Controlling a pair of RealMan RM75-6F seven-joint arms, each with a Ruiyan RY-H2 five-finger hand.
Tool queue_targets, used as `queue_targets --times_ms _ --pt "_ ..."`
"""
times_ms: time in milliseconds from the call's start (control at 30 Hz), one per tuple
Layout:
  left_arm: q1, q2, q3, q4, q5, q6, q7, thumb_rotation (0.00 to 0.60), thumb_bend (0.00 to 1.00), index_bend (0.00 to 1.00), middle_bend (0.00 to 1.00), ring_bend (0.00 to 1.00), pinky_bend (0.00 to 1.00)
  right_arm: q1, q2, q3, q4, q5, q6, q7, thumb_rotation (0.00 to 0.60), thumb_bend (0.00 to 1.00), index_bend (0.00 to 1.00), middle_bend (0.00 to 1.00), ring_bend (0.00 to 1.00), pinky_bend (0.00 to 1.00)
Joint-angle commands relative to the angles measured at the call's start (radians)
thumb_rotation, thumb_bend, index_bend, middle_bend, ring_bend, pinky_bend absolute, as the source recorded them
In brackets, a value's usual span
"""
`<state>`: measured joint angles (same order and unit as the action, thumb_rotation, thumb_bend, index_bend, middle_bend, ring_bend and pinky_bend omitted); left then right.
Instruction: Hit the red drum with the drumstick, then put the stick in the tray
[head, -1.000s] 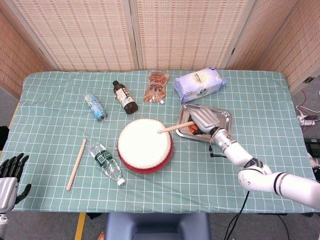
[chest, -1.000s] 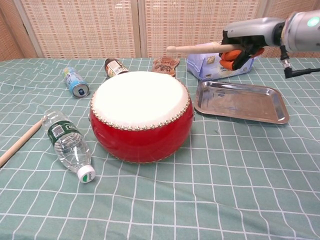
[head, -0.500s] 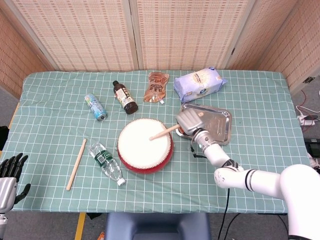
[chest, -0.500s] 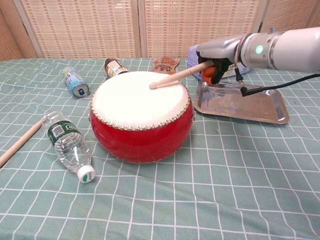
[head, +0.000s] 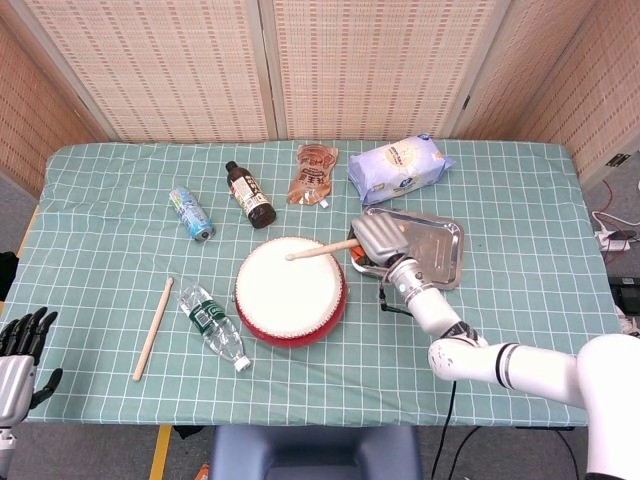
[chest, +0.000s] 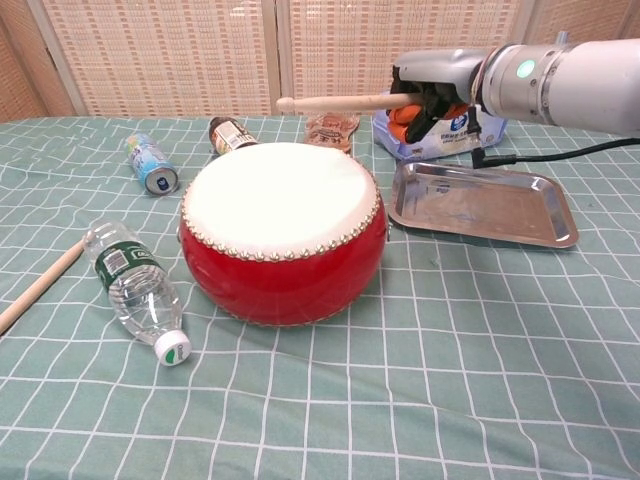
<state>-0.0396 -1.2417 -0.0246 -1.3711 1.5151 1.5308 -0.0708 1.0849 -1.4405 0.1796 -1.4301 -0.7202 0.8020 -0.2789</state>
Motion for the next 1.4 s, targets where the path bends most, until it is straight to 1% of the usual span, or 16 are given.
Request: queue_targets --times_ms 33,200,267,300,333,433,500,567,667,767,867,1000,1167,1233,1300,1400 --pt "-0.001 0.0 0.0 0.0 0.0 -0.001 0.002 0.6 0.29 0.0 0.0 0.0 0.02 0.005 0.0 -0.046 0.024 -0.035 -0.022 -0.143 0.6 1.0 1.0 1.0 1.0 1.0" --pt "-0.002 -0.002 0.0 0.002 -0.004 -0.008 0.003 0.6 0.29 0.0 0.0 0.0 0.02 0.046 -0.05 -0.132 0.075 0.034 0.026 -0.39 0.6 1.0 1.0 1.0 1.0 1.0" --pt "-0.002 -0.003 0.0 0.003 -0.005 -0.009 0.003 0.6 0.29 0.0 0.0 0.0 0.02 0.056 -0.063 -0.141 0.077 0.074 0.037 -0.444 0.6 1.0 1.0 1.0 1.0 1.0" --pt "-0.003 -0.004 0.0 0.004 -0.005 -0.01 0.002 0.6 0.29 0.0 0.0 0.0 0.02 0.054 -0.069 -0.132 0.072 0.082 0.046 -0.441 0.6 1.0 1.0 1.0 1.0 1.0" --pt "-0.003 -0.005 0.0 0.005 -0.006 -0.011 0.002 0.6 0.29 0.0 0.0 0.0 0.02 0.044 -0.071 -0.103 0.057 0.082 0.052 -0.398 0.6 1.0 1.0 1.0 1.0 1.0" --pt "-0.003 -0.006 0.0 0.009 -0.008 -0.013 0.001 0.6 0.29 0.0 0.0 0.0 0.02 -0.012 -0.061 0.007 0.013 -0.003 0.066 -0.165 0.6 1.0 1.0 1.0 1.0 1.0" --pt "-0.002 -0.006 0.0 0.01 -0.007 -0.011 -0.001 0.6 0.29 0.0 0.0 0.0 0.02 -0.052 -0.047 0.057 -0.005 -0.077 0.064 -0.014 0.6 1.0 1.0 1.0 1.0 1.0" --pt "-0.002 -0.006 0.0 0.01 -0.006 -0.01 -0.001 0.6 0.29 0.0 0.0 0.0 0.02 -0.076 -0.036 0.081 -0.011 -0.13 0.058 0.077 0.6 1.0 1.0 1.0 1.0 1.0" --pt "-0.002 -0.007 0.001 0.01 -0.005 -0.011 -0.001 0.6 0.29 0.0 0.0 0.0 0.02 -0.092 -0.013 0.087 -0.011 -0.17 0.029 0.136 0.6 1.0 1.0 1.0 1.0 1.0" --pt "-0.001 -0.007 0.001 0.011 -0.005 -0.01 0.0 0.6 0.29 0.0 0.0 0.0 0.02 -0.091 -0.006 0.079 -0.007 -0.179 0.005 0.134 0.6 1.0 1.0 1.0 1.0 1.0" --pt "-0.001 -0.007 0.001 0.011 -0.005 -0.01 0.0 0.6 0.29 0.0 0.0 0.0 0.02 -0.075 -0.009 0.046 0.015 -0.172 -0.02 0.067 0.6 1.0 1.0 1.0 1.0 1.0" --pt "-0.001 -0.008 0.002 0.012 -0.007 -0.014 0.0 0.6 0.29 0.0 0.0 0.0 0.02 -0.038 -0.031 -0.027 0.059 -0.142 -0.017 -0.127 0.6 1.0 1.0 1.0 1.0 1.0" --pt "-0.002 -0.009 0.003 0.013 -0.008 -0.017 0.0 0.6 0.29 0.0 0.0 0.0 0.02 -0.005 -0.06 -0.08 0.077 -0.039 0.013 -0.331 0.6 1.0 1.0 1.0 1.0 1.0" --pt "-0.002 -0.011 0.003 0.015 -0.008 -0.018 -0.001 0.6 0.29 0.0 0.0 0.0 0.02 -0.003 -0.068 -0.075 0.069 -0.002 0.027 -0.353 0.6 1.0 1.0 1.0 1.0 1.0" --pt "-0.002 -0.011 0.003 0.015 -0.008 -0.018 0.0 0.6 0.29 0.0 0.0 0.0 0.02 -0.012 -0.067 -0.052 0.052 0.004 0.035 -0.321 0.6 1.0 1.0 1.0 1.0 1.0" --pt "-0.002 -0.01 0.001 0.016 -0.008 -0.015 0.0 0.6 0.29 0.0 0.0 0.0 0.02 -0.052 -0.059 0.013 0.021 -0.069 0.062 -0.165 0.6 1.0 1.0 1.0 1.0 1.0"
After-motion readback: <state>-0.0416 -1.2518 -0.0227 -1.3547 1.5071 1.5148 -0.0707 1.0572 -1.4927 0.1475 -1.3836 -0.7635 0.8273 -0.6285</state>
